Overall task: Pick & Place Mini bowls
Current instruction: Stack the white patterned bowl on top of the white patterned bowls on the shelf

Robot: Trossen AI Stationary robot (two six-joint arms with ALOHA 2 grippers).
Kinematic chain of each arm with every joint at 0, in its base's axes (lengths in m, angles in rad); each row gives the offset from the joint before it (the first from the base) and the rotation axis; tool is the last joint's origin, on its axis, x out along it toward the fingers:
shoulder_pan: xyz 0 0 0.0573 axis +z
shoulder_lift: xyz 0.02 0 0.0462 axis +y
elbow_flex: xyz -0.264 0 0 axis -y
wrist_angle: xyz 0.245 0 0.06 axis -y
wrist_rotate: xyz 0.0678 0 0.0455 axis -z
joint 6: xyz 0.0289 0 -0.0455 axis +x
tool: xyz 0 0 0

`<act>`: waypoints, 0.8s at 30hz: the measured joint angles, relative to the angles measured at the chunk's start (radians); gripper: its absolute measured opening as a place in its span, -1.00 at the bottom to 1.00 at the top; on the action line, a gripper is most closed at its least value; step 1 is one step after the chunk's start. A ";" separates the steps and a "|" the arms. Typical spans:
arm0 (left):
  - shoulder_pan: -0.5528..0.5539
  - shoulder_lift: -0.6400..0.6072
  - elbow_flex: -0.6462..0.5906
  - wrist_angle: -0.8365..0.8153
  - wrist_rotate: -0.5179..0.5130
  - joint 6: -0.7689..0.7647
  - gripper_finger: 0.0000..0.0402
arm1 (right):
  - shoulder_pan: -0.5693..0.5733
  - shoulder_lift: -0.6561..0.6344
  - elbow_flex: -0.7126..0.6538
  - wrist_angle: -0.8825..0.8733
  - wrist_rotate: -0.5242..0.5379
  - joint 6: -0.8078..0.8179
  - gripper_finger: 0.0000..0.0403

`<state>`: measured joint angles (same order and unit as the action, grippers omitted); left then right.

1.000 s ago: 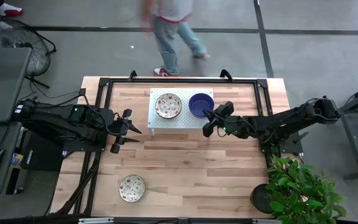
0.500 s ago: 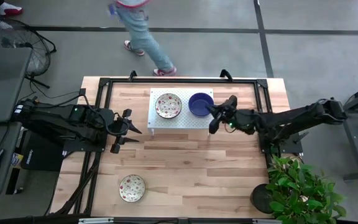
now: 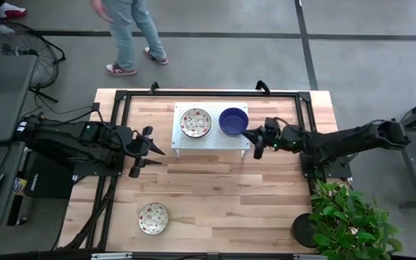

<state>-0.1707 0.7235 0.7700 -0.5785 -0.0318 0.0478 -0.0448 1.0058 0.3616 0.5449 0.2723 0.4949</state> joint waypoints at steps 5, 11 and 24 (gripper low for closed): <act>0.000 0.000 0.000 0.000 -0.031 -0.035 -0.20 | 0.007 -0.002 -0.125 0.257 -0.021 0.033 -1.00; 0.000 0.000 0.000 0.002 -0.057 -0.065 -0.20 | 0.005 -0.092 -0.211 0.303 -0.050 0.075 -1.00; 0.000 0.001 0.000 0.002 -0.089 -0.072 -0.20 | 0.005 -0.582 -0.236 -0.138 -0.096 0.092 -1.00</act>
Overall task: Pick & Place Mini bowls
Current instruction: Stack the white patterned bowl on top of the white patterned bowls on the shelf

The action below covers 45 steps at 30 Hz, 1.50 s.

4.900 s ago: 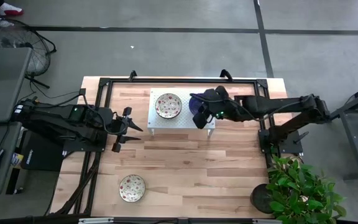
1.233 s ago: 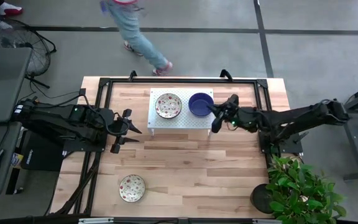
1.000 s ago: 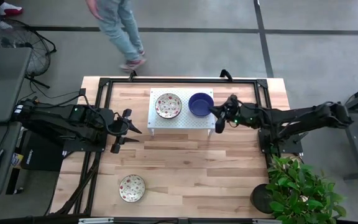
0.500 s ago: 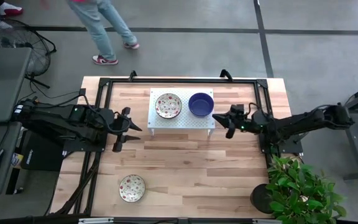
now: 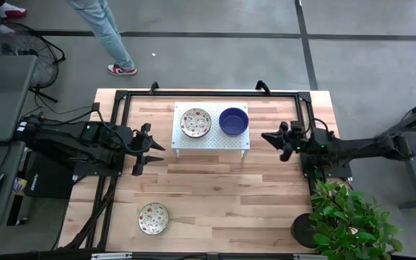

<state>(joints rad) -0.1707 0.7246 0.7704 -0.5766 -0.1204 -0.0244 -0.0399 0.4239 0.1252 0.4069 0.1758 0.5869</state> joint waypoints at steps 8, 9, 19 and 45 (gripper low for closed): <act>0.000 0.000 0.000 0.000 -0.003 0.000 -0.20 | 0.000 -0.228 0.029 -0.264 0.012 0.016 -1.00; 0.000 0.000 0.000 0.000 -0.004 0.003 -0.20 | 0.000 -0.235 0.024 -0.263 0.012 0.016 -1.00; 0.000 0.000 0.000 -0.001 -0.005 0.017 -0.20 | 0.000 -0.215 -0.084 -0.067 0.018 0.018 -1.00; 0.000 0.000 0.000 -0.014 0.036 0.001 -0.20 | 0.001 -0.199 -0.116 -0.328 -0.120 -0.019 -1.00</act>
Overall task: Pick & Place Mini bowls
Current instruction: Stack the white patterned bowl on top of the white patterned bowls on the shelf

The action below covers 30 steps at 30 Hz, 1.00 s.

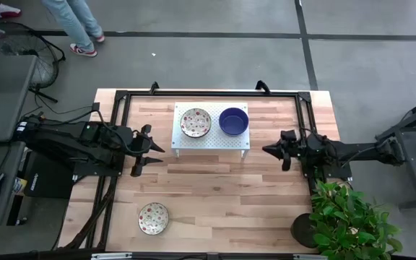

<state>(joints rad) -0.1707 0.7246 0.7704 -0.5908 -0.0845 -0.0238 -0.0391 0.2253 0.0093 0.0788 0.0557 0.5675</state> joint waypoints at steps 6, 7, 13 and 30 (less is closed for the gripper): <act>0.000 0.000 0.000 -0.014 0.017 0.000 -0.20 | 0.000 0.004 0.000 -0.050 -0.018 -0.023 -1.00; 0.000 0.000 0.000 -0.014 0.018 0.000 -0.20 | 0.000 0.004 0.000 -0.051 -0.017 -0.027 -1.00; 0.000 0.000 0.000 -0.012 0.018 0.000 -0.20 | 0.000 0.004 0.000 -0.053 -0.014 0.030 -1.00; 0.000 0.000 0.000 -0.010 0.014 -0.008 -0.20 | 0.000 0.004 0.000 -0.060 -0.068 -0.277 -1.00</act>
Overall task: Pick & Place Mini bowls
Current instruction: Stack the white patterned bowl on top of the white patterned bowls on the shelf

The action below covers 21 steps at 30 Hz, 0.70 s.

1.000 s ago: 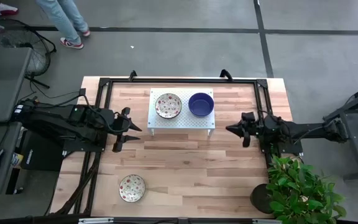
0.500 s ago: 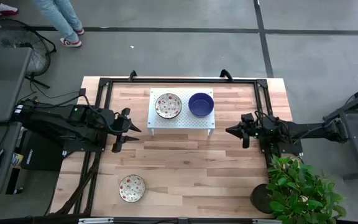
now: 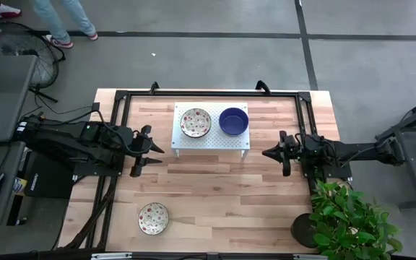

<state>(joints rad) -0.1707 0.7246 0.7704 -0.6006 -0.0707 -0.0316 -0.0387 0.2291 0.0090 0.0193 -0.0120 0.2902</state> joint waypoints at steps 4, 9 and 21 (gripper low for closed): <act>0.000 0.000 0.000 0.002 -0.014 -0.015 -0.20 | 0.000 0.000 0.000 0.000 0.006 -0.096 -1.00; 0.000 0.000 0.000 0.001 -0.026 -0.039 -0.20 | 0.000 0.000 0.000 0.000 0.009 -0.162 -1.00; 0.000 0.015 0.002 -0.045 0.016 -0.163 -0.20 | 0.000 0.000 0.000 0.000 0.011 -0.168 -1.00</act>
<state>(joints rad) -0.1703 0.7394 0.7719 -0.6461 -0.0547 -0.1943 -0.0387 0.2291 0.0086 0.0193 -0.0010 0.1223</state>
